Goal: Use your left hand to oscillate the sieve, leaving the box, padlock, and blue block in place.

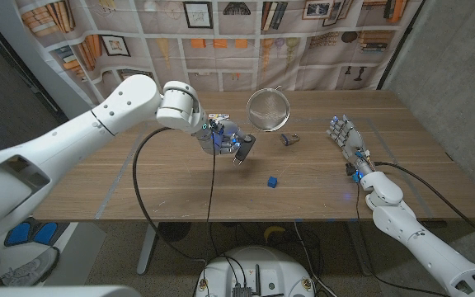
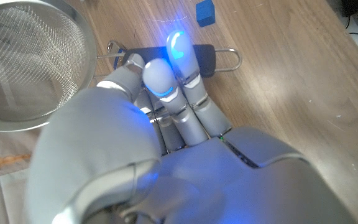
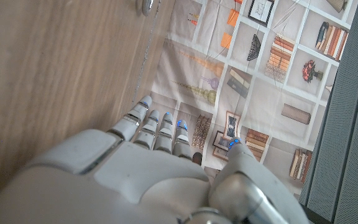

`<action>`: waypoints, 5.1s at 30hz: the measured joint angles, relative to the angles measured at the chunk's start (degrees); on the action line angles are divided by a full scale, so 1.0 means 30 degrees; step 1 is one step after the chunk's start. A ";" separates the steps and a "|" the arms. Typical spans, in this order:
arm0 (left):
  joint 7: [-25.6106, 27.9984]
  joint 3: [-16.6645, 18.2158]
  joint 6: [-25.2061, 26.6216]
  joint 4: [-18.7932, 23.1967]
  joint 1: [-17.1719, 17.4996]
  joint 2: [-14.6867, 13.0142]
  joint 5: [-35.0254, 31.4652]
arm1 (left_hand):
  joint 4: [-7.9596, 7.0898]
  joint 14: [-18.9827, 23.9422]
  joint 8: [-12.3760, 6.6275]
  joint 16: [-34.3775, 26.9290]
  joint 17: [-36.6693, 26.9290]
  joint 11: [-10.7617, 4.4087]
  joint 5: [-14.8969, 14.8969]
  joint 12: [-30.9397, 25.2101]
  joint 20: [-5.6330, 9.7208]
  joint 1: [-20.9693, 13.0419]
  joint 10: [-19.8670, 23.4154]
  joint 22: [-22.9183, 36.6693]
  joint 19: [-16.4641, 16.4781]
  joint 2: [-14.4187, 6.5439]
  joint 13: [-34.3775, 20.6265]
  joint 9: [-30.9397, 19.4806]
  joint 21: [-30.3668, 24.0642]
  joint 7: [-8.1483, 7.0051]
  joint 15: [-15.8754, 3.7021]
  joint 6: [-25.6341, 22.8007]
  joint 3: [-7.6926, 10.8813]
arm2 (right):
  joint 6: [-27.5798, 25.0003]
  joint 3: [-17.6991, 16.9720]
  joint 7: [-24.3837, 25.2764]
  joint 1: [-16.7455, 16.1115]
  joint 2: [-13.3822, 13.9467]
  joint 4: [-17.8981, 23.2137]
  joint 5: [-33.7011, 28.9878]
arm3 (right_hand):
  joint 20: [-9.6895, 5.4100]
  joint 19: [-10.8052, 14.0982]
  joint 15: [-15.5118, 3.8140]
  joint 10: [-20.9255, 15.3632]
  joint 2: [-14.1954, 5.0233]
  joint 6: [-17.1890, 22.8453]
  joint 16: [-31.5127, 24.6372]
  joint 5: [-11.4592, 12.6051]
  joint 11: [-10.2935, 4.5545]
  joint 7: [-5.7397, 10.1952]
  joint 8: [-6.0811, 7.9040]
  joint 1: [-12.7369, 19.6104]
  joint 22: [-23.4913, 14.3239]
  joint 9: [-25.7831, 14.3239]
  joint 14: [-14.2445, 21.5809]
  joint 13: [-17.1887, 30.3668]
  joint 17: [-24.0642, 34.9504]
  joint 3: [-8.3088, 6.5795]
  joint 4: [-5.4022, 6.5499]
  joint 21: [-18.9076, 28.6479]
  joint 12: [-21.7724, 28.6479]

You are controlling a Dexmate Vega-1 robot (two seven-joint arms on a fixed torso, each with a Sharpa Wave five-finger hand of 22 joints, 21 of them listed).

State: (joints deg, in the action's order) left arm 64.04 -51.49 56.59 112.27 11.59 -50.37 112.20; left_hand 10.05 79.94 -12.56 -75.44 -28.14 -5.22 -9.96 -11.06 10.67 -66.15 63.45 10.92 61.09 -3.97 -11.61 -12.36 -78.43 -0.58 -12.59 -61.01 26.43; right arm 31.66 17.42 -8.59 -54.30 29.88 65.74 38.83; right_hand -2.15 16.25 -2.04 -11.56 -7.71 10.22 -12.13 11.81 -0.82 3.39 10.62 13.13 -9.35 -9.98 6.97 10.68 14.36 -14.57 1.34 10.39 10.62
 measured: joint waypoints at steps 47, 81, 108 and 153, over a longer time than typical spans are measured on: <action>-0.0944 -0.2365 -0.2079 -0.1982 0.0440 -0.1471 0.5097 | 0.0002 -0.0141 0.0066 -0.0072 -0.0150 0.0033 0.0019 -0.0061 -0.0288 0.0155 0.0103 -0.0088 -0.0547 0.0158 -0.0105 -0.0141 -0.1008 -0.0006 0.0000 -0.0011 0.0310 | -0.0435 0.0504 0.0273 0.0602 -0.0294 -0.0228 -0.0413 | 0.0000 0.0000 0.0000 0.0000 -0.0100 -0.0001 -0.0149 0.0000 0.0000 0.0000 0.0000 -0.0100 0.0000 -0.0001 0.0000 -0.0001 0.0053 -0.0158 -0.0158 0.0000 0.0000; -0.4588 0.0777 0.2193 -0.4330 0.1945 -0.0789 0.2771 | 0.0000 -0.0139 -0.0004 -0.0131 -0.0409 0.0031 -0.0001 -0.0069 -0.0423 0.0301 0.0102 -0.0083 -0.0820 0.0306 -0.0225 -0.0153 -0.1552 0.0002 0.0000 -0.0007 0.0582 | -0.0721 0.0573 0.0942 0.0284 -0.0320 0.0847 -0.0531 | 0.0000 0.0000 -0.0002 0.0000 -0.0223 -0.0380 -0.0149 -0.0166 -0.0001 -0.0587 -0.0085 -0.0636 -0.0001 0.0000 -0.0487 0.0000 0.0147 -0.0161 -0.0045 0.0000 0.0000; -0.9332 0.2827 0.3223 -0.4458 0.2996 -0.0509 -0.0877 | 0.0000 -0.0141 0.0075 -0.0130 -0.0497 0.0030 0.0018 -0.0001 -0.0513 0.0189 0.0101 -0.0178 -0.1054 0.0253 -0.0160 -0.0297 -0.1843 0.0038 0.0002 0.0027 0.0738 | -0.1051 0.0468 0.1790 -0.0613 0.0091 0.2389 -0.0803 | 0.0000 0.0000 -0.0001 0.0000 0.0026 -0.0379 -0.0149 -0.0166 0.0000 -0.0584 -0.0084 -0.0881 0.0000 0.0000 -0.0484 0.0000 0.0089 -0.0212 0.0005 0.0000 0.0000; -1.7822 0.6156 0.5812 -0.6120 0.3942 0.1531 -0.8276 | 0.0004 -0.0243 0.0069 0.0152 -0.0530 0.0139 -0.0075 -0.0158 -0.0621 0.0101 0.0210 -0.0172 -0.1357 0.0350 -0.0253 -0.0591 -0.2308 0.0168 0.0032 0.0036 0.0894 | -0.2064 0.0784 0.2580 -0.0630 0.0258 0.3352 -0.1338 | 0.0000 0.0000 -0.0001 0.0000 0.0025 -0.0378 -0.0149 -0.0166 0.0000 -0.0582 -0.0084 -0.0879 0.0000 0.0000 -0.0482 -0.0093 0.0006 -0.0449 -0.0078 0.0000 0.0000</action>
State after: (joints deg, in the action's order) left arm 10.58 -33.02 74.02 93.91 23.42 -45.78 87.37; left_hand 10.06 79.21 -12.36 -74.99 -29.73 -4.80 -10.18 -11.53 8.81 -65.85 64.08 10.40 57.02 -2.92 -12.37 -14.13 -85.35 -0.07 -12.49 -60.90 29.11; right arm 25.47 19.77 -0.85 -56.19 30.65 75.80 34.81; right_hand -2.15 16.25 -2.04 -11.56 -7.63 9.09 -12.58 11.31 -0.82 1.64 10.37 10.49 -9.35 -9.98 5.52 10.40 14.38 -15.92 1.11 10.39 10.62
